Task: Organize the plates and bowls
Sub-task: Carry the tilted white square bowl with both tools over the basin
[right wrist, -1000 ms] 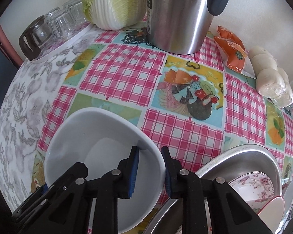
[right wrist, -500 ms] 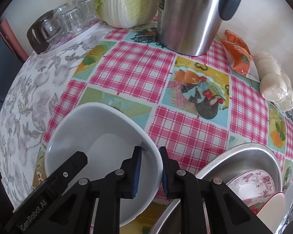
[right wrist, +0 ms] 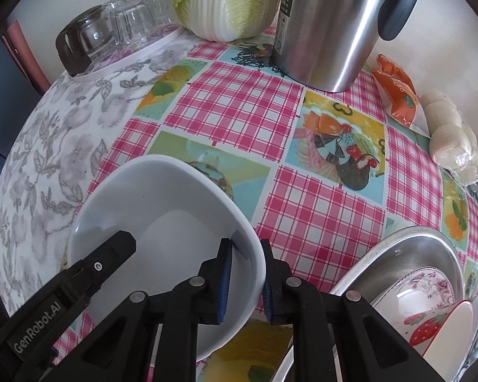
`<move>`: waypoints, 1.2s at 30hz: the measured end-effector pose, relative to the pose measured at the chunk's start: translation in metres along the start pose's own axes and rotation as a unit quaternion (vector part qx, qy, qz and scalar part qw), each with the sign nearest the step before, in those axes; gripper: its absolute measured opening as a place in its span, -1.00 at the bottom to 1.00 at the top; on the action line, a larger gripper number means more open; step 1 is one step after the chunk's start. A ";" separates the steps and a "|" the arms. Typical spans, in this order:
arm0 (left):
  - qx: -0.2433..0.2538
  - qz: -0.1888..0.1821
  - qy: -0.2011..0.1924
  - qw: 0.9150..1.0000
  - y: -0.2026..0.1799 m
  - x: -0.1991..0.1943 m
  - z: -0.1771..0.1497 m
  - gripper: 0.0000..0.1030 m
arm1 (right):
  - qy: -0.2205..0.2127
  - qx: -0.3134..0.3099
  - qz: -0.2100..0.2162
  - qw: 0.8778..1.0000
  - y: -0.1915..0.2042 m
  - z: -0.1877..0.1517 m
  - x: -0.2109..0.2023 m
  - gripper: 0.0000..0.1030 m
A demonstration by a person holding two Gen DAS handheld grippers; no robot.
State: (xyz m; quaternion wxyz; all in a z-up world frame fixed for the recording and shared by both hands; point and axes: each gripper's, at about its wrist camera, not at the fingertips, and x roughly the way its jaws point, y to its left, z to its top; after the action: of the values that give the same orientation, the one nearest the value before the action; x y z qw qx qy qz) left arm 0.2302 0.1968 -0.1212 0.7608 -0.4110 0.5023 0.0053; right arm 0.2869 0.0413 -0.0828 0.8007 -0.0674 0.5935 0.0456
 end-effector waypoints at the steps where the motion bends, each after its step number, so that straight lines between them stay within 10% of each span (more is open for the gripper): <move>1: -0.001 -0.002 0.000 1.000 0.000 0.001 0.000 -0.53 | -0.001 -0.003 -0.002 1.000 0.001 0.000 -0.001 -0.67; 36: 0.029 -0.061 -0.026 0.997 -0.059 -0.062 -0.024 -0.70 | -0.093 -0.002 -0.026 0.995 -0.027 -0.016 -0.100 -0.83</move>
State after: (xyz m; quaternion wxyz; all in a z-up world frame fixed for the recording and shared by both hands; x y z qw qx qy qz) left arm 0.2062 0.1681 -0.0409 0.7843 -0.4184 0.4558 -0.0450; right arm 0.2469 0.0127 0.0094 0.8535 -0.0796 0.5140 0.0322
